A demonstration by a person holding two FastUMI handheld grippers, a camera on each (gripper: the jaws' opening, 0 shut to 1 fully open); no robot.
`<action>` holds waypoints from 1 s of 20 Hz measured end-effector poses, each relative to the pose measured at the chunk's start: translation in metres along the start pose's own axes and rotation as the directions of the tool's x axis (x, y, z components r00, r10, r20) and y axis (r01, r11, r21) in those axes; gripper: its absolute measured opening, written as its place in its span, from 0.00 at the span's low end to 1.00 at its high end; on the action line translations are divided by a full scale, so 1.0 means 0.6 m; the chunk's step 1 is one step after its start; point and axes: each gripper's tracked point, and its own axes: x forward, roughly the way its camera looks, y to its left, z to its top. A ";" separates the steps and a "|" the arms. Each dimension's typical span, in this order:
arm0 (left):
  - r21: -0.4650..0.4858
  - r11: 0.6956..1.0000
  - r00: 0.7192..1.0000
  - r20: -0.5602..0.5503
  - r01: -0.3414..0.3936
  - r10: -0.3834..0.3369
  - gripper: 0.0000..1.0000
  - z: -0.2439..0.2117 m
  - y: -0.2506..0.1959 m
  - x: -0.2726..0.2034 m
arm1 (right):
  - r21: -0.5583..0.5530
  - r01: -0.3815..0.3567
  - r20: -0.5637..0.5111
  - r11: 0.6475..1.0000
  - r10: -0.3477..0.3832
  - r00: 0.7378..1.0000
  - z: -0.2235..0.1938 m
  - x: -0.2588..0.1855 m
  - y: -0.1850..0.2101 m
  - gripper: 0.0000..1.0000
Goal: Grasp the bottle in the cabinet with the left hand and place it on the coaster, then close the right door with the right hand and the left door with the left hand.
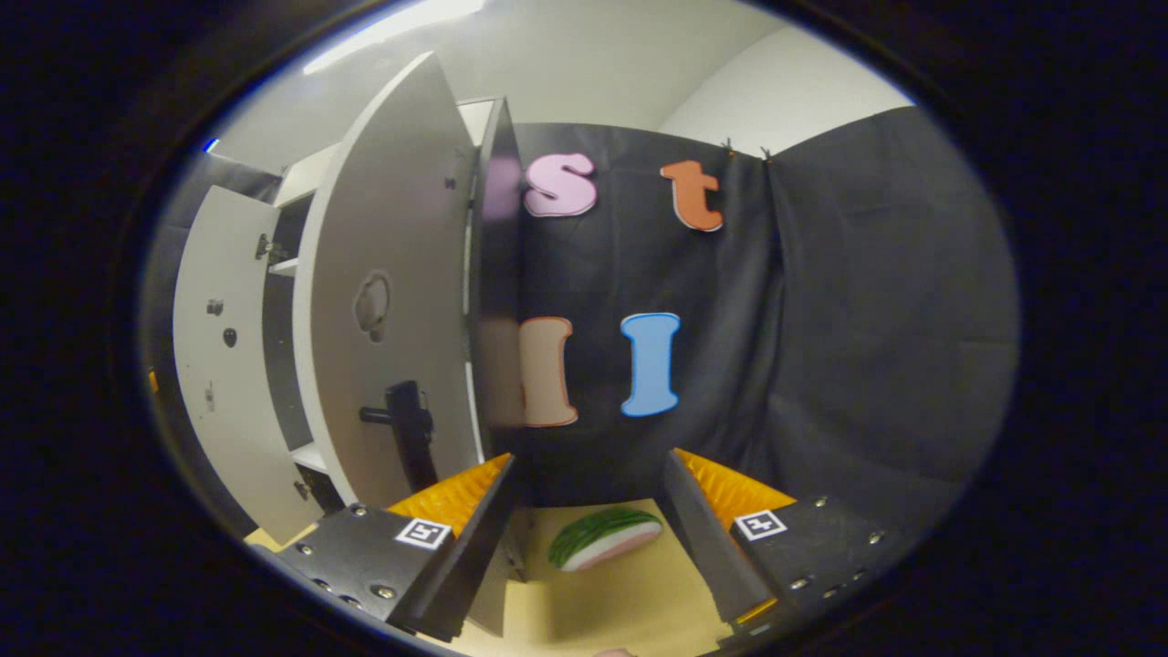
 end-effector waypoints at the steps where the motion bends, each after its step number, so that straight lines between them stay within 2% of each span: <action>1: 0.014 1.000 1.000 -0.016 -0.022 0.023 0.94 -0.007 0.019 -0.004 | -0.052 0.063 0.012 0.997 -0.062 0.998 0.002 -0.010 0.002 0.97; 3: 0.018 0.999 0.998 -0.038 -0.047 0.048 0.96 -0.018 0.042 -0.024 | -0.142 0.046 0.057 0.989 -0.039 0.998 0.018 0.006 0.019 0.86; 9: -0.012 0.995 0.995 -0.043 -0.095 0.094 0.96 -0.023 0.088 -0.032 | -0.041 0.041 0.023 0.998 -0.040 0.999 0.001 0.006 0.025 0.88; 16: -0.026 0.994 0.993 -0.064 -0.106 0.104 0.96 -0.032 0.111 -0.013 | -0.027 0.037 0.036 0.999 -0.036 0.999 0.000 0.002 0.045 0.84; 18: -0.035 0.993 0.992 -0.071 -0.110 0.107 0.94 -0.037 0.115 -0.008 | -0.014 0.011 0.040 1.000 -0.010 0.999 -0.003 0.003 0.066 0.84; 19: -0.036 0.993 0.992 -0.073 -0.111 0.108 0.96 -0.040 0.113 -0.007 | -0.012 -0.007 0.043 1.000 0.007 0.999 -0.003 0.003 0.078 0.88; 20: -0.035 0.993 0.991 -0.075 -0.111 0.109 0.96 -0.042 0.113 -0.005 | -0.013 -0.022 0.043 1.000 0.022 0.999 -0.003 0.005 0.089 0.84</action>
